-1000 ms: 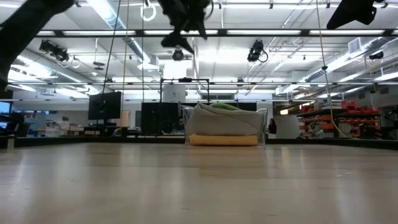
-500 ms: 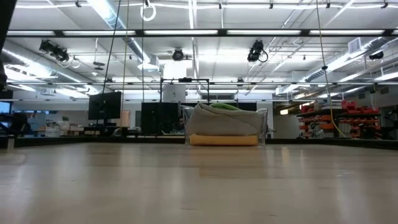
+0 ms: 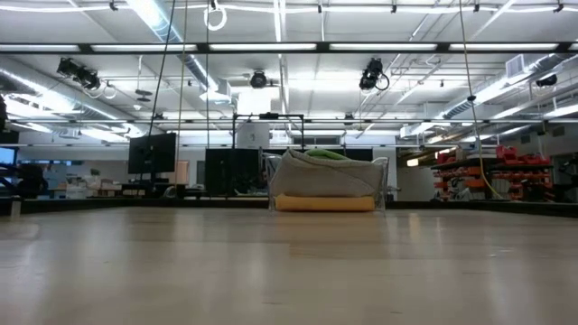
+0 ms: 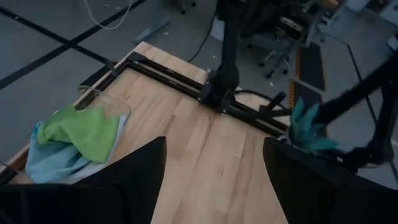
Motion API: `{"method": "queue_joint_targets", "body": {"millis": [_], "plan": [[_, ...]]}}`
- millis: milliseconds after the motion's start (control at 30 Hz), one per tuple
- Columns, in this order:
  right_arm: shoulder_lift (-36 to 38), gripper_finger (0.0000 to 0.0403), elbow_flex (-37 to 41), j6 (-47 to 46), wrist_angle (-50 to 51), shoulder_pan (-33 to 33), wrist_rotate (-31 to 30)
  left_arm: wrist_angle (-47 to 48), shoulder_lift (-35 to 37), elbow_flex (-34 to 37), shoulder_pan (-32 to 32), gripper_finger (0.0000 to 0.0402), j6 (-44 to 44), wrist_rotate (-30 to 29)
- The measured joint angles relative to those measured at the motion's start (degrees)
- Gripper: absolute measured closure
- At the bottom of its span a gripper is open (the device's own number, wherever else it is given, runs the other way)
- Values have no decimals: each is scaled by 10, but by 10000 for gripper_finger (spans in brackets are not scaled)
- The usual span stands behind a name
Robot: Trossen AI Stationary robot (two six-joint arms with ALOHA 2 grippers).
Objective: Fold microfiber towels
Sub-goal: Return to Home Position
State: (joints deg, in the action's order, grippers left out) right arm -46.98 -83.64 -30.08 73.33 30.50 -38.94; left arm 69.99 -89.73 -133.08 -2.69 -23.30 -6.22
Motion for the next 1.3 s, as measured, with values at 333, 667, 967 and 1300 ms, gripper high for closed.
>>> {"method": "queue_joint_targets", "body": {"millis": [333, 667, 967, 1300], "plan": [[22, 370, -20, 31, 8, 0, 80, 7, 81, 1, 28, 129, 46, 8], [109, 370, -94, 48, -1, 0, 75, -9, 171, 1, 78, 130, 104, 8], [254, 370, 158, 18, -230, 0, 119, -150, 219, 176, 114, 130, 140, 9], [336, 370, 280, 43, -378, 0, 195, -491, 426, 567, 126, 129, 98, 20]]}}
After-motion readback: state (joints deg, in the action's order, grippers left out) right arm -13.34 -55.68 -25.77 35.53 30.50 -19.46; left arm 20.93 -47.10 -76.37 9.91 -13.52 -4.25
